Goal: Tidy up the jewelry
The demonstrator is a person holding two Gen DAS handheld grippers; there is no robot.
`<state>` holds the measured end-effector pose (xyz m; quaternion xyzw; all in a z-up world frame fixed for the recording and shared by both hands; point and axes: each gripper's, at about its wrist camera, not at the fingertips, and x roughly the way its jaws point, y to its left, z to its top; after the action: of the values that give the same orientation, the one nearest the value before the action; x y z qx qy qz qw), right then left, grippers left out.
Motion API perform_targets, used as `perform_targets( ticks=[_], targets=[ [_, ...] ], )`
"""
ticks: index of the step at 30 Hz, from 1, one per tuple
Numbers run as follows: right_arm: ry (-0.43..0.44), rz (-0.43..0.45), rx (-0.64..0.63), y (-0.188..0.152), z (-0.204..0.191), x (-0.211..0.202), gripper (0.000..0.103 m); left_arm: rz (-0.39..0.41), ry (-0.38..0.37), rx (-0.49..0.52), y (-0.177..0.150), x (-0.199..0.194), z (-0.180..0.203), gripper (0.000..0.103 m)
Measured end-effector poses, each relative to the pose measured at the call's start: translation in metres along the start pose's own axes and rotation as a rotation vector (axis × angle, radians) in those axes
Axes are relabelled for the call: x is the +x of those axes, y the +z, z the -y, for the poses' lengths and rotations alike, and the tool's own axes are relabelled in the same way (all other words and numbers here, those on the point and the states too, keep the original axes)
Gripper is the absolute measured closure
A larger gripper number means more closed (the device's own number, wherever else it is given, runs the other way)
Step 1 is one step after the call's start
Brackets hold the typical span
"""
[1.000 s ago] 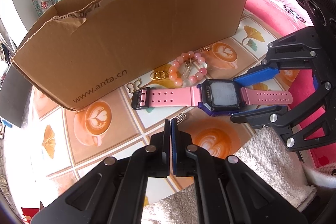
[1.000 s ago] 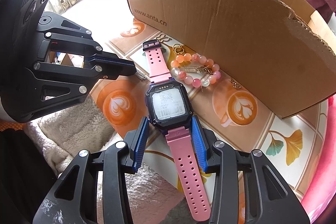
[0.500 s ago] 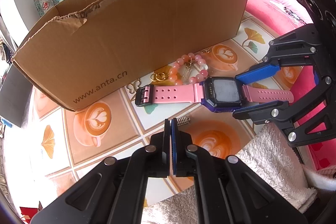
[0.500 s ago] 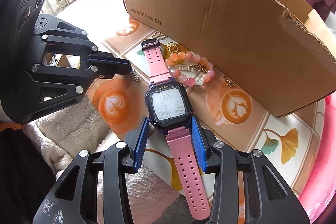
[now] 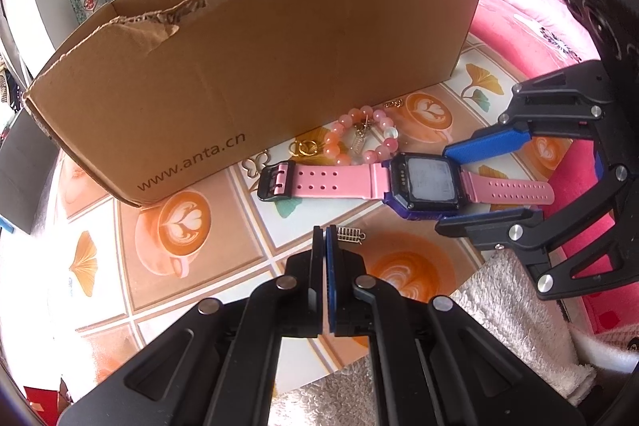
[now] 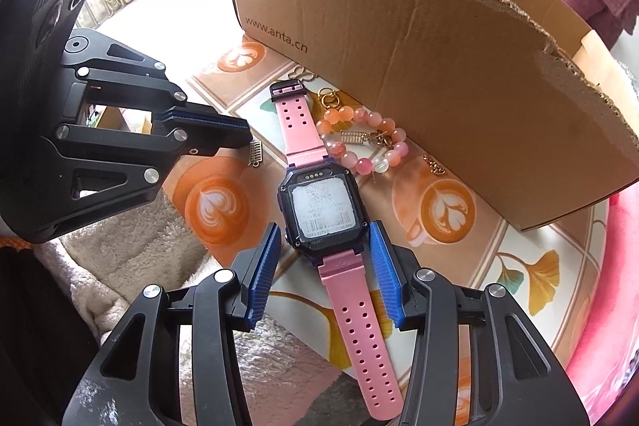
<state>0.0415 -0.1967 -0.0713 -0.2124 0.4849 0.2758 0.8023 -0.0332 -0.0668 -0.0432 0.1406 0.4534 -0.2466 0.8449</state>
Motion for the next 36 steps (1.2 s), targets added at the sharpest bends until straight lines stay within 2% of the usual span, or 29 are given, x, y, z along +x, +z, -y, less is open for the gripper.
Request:
perform_targets(
  ticks=[2,3,9,14,19,21,28,36],
  targets=[
    [0.012,-0.002,0.017,0.001,0.001,0.002,0.061,0.017,-0.009,-0.006,-0.002,-0.001,-0.003,0.102],
    [0.033,-0.008,0.038,0.002,0.005,0.003,0.064,0.025,-0.014,-0.007,-0.003,-0.001,-0.005,0.102],
    [0.168,-0.042,0.121,0.007,0.029,0.006,0.065,0.076,-0.027,0.028,-0.011,-0.007,-0.009,0.102],
    [0.29,-0.099,0.14,0.015,0.048,0.013,0.065,0.122,0.043,0.132,-0.013,-0.011,0.001,0.101],
    [0.398,-0.158,0.151,0.024,0.066,0.022,0.065,0.184,0.089,0.233,-0.012,-0.018,0.015,0.082],
    [0.43,-0.175,0.149,0.028,0.071,0.026,0.065,0.189,0.099,0.276,-0.01,-0.017,0.019,0.081],
    [0.498,-0.212,0.125,0.037,0.091,0.034,0.065,0.179,0.123,0.389,-0.006,-0.007,0.031,0.081],
    [0.499,-0.242,0.07,0.048,0.093,0.04,0.065,0.159,0.129,0.463,-0.002,0.002,0.044,0.081]
  ],
)
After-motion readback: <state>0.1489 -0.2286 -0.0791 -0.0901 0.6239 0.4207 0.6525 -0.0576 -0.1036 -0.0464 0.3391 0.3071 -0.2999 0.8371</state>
